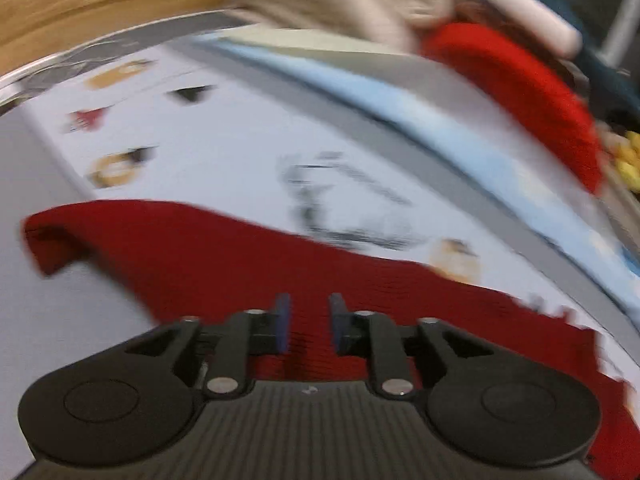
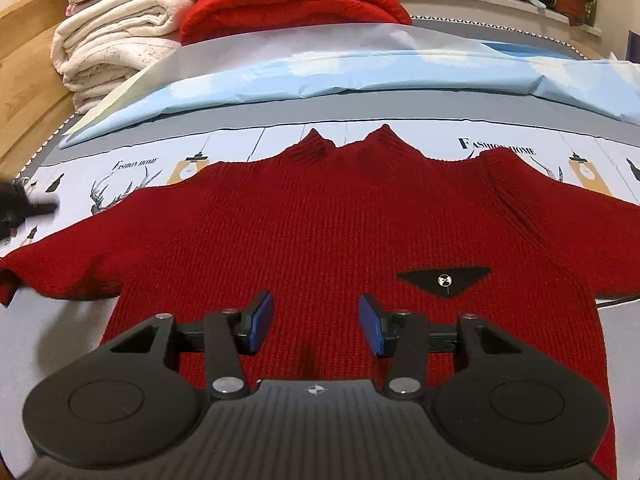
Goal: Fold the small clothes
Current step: 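Grasp the sleeve nearest the left tool and fold it across the body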
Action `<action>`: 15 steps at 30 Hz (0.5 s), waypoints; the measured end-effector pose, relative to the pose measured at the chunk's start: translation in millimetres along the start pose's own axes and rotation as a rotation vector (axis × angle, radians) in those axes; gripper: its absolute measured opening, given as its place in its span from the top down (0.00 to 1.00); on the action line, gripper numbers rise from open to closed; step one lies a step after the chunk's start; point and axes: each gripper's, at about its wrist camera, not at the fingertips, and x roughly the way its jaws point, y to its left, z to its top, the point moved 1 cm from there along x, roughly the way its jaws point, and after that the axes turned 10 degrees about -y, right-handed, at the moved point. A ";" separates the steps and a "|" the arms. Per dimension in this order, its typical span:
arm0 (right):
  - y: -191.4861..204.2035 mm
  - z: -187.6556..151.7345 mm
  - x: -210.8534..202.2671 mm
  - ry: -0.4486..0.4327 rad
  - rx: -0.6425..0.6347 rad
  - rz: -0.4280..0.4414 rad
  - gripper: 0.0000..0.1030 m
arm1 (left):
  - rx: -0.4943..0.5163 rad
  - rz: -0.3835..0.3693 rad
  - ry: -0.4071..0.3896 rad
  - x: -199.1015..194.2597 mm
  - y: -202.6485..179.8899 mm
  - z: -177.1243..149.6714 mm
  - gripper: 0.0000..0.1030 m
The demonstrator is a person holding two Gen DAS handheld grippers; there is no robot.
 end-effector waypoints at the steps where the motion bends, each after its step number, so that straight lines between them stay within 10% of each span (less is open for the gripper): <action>1: 0.3 0.8 -0.4 0.000 0.003 0.002 0.52 | -0.031 0.028 0.008 6.8 16.0 2.7 0.63; 7: 5.9 1.0 2.4 0.012 0.001 0.021 0.52 | -0.310 0.135 0.033 29.0 99.6 10.5 0.59; 15: 8.5 -0.1 6.7 0.026 -0.004 0.021 0.52 | -0.338 0.194 0.046 34.2 110.6 12.0 0.63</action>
